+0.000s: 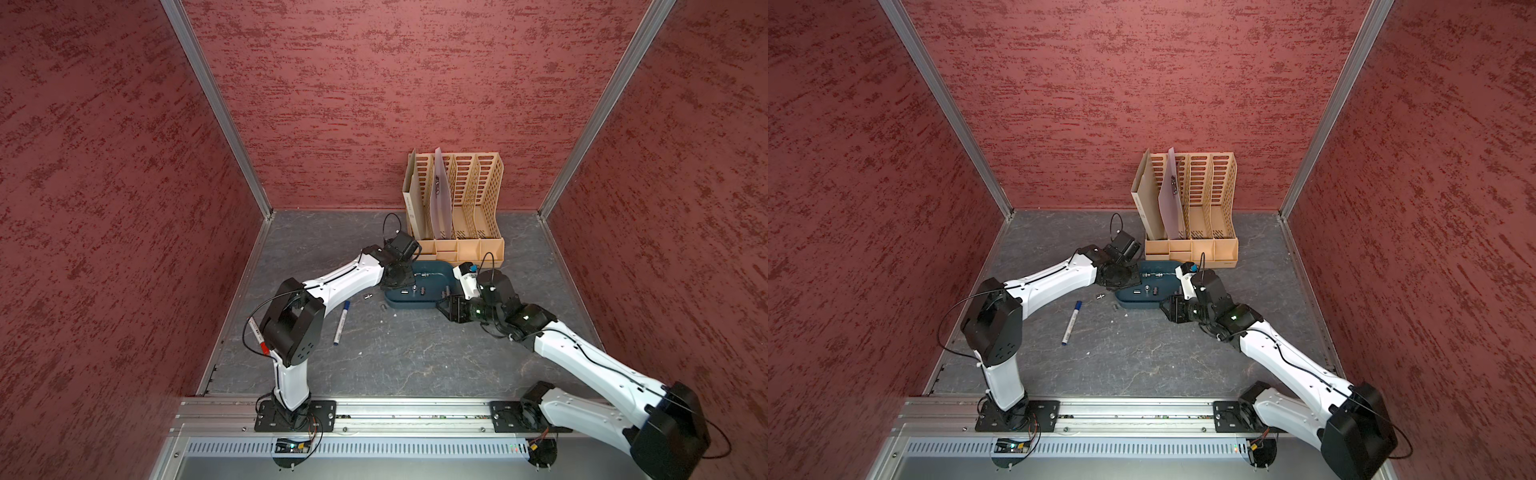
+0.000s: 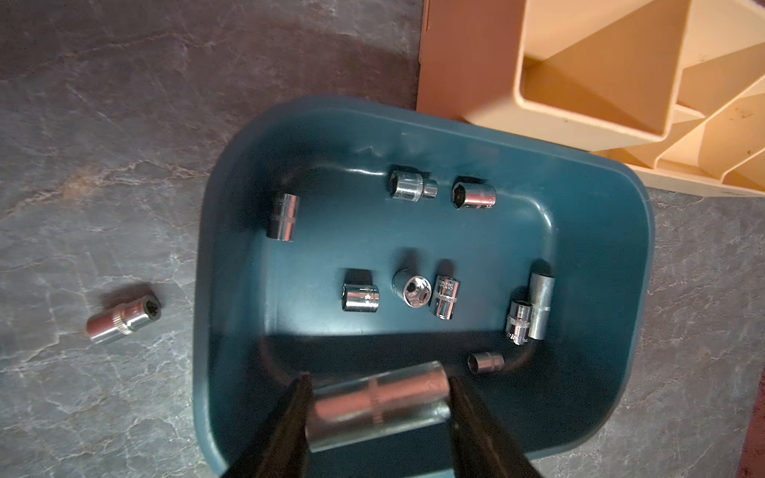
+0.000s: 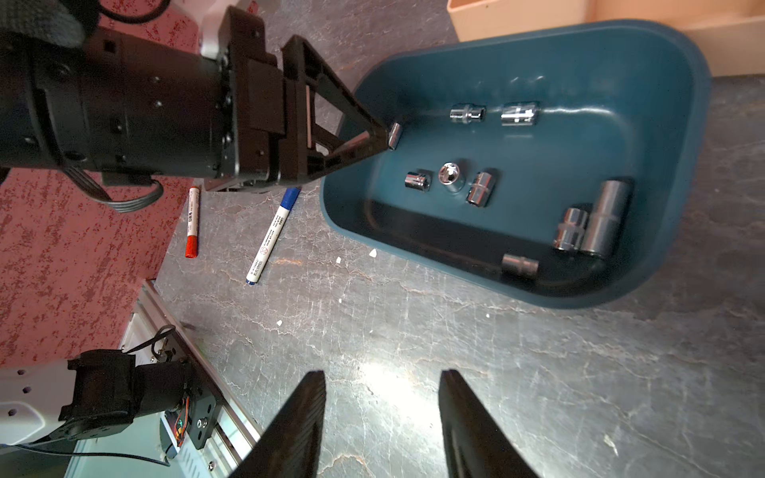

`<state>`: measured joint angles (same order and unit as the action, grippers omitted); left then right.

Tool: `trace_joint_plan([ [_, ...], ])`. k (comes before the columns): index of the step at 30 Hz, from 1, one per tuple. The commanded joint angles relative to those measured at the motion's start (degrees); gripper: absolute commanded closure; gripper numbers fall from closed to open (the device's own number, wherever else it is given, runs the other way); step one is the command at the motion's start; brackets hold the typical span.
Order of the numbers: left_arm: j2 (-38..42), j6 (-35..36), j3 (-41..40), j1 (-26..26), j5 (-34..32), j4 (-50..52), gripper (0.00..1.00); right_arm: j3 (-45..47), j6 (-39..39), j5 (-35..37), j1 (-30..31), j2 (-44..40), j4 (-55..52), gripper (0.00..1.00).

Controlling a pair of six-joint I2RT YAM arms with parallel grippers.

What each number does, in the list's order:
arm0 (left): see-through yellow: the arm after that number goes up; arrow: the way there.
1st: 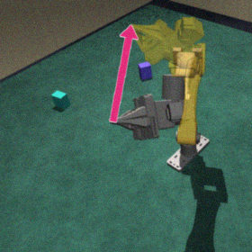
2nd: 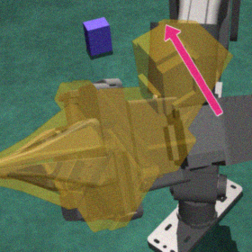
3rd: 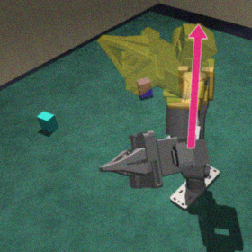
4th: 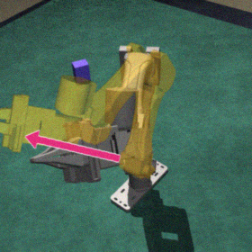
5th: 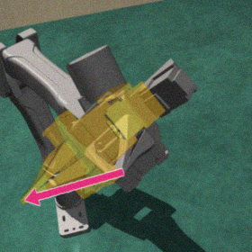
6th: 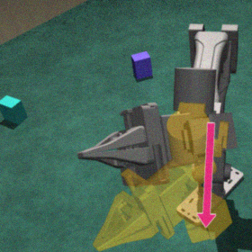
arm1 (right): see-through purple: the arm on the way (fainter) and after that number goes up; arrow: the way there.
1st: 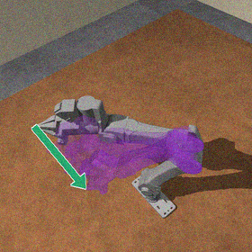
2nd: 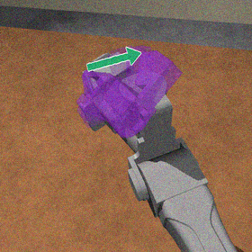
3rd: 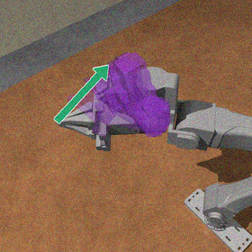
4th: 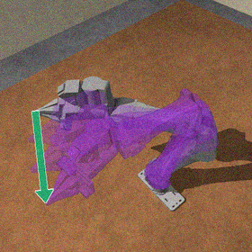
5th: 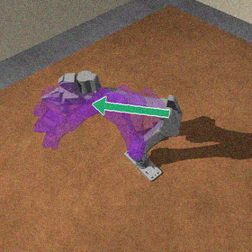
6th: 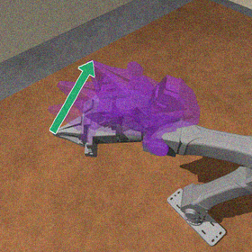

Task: Put the socket on the desktop into the storage box
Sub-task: Place the socket head in the storage box.

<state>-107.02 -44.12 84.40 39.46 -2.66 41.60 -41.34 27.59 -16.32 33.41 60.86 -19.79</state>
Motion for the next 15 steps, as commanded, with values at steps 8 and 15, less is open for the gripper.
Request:
trace_joint_plan([
  [8,-7.5,0.6,7.8,1.5,1.8,0.1,0.58,2.4,-0.6,-1.6,-2.7,-2.8,-1.0,0.51],
  [15,-12.3,1.1,12.6,2.3,2.8,0.6,0.58,3.8,-0.5,-1.5,-4.2,-4.0,-1.8,0.51],
])
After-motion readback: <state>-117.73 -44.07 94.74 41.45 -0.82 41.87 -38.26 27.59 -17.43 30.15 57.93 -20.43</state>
